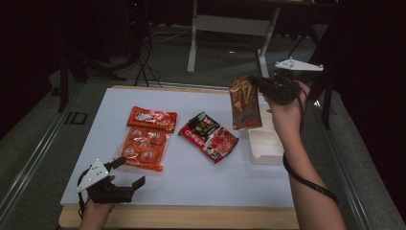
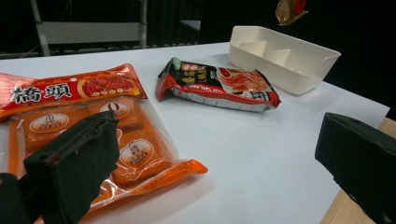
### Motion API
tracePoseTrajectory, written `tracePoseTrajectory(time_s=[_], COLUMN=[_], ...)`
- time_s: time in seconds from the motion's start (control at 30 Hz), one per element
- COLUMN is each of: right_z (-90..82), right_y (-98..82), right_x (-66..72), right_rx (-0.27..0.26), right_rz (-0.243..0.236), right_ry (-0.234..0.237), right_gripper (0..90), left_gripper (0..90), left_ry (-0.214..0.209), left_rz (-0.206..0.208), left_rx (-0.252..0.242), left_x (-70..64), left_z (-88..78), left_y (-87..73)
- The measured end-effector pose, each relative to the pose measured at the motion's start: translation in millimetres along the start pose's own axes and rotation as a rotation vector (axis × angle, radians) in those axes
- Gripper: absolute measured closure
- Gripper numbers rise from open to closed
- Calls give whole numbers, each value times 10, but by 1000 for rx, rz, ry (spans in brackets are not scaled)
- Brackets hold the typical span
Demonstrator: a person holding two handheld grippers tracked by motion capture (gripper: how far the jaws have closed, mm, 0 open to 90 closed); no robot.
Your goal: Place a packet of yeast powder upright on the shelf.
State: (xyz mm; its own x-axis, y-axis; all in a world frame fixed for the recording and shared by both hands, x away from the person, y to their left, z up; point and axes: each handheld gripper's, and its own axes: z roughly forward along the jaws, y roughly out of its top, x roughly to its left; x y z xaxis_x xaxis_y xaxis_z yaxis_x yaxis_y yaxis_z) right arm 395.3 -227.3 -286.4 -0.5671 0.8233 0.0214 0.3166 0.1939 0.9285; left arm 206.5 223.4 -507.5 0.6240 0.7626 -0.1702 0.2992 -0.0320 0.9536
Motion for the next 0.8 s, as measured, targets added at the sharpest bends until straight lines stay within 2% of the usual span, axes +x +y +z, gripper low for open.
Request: tracePoseTrajectory(time_s=[0.1, 0.43, 0.8], right_z=[-21, -36, 145], right_y=[-1, 18, -97], right_x=[-139, -524, -840], right_rx=[-1, -23, -5], right_rz=[14, 74, 109], right_ry=[-39, -95, -138], right_gripper=[887, 887, 887], left_gripper=[0, 0, 0], left_ry=[4, 31, 55], left_rz=[-3, -15, -17], left_rx=[0, -6, -5], left_x=[5, 15, 1], left_z=[-5, -62, -129], left_y=[-4, -20, -37])
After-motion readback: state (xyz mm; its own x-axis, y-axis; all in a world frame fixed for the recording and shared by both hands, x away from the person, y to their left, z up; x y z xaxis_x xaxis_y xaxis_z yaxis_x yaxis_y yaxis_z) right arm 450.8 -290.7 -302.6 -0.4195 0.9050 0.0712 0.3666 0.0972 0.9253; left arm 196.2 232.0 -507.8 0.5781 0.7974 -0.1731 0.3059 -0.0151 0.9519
